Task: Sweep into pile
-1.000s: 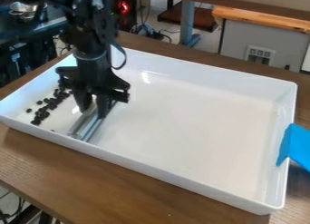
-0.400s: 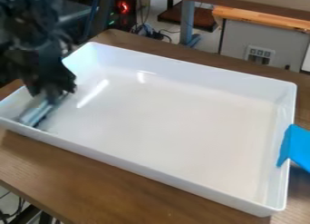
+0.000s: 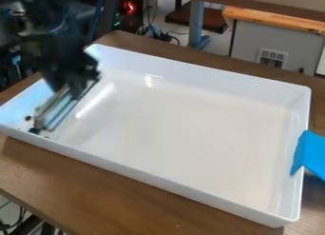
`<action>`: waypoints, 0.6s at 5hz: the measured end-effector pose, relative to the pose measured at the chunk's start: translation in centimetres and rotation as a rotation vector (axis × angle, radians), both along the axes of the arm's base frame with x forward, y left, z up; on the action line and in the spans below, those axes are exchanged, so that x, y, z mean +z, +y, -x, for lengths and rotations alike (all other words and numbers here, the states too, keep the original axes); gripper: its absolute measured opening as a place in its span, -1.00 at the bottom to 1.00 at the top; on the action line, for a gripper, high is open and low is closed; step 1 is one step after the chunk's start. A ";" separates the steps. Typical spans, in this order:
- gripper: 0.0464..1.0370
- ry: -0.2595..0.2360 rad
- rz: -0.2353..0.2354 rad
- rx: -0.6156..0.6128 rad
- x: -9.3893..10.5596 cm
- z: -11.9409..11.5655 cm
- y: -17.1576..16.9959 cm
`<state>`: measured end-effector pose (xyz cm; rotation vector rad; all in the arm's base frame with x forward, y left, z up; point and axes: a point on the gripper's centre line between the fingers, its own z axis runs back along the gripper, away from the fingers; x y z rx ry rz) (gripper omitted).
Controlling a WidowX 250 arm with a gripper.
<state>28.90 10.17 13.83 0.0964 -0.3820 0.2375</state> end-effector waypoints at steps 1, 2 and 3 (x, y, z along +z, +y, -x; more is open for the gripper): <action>-0.36 0.038 0.125 0.028 2.3 -2.2 -4.7; -0.36 0.074 0.191 0.026 2.8 -3.8 -9.5; -0.36 0.111 0.217 -0.018 2.0 -4.7 -14.0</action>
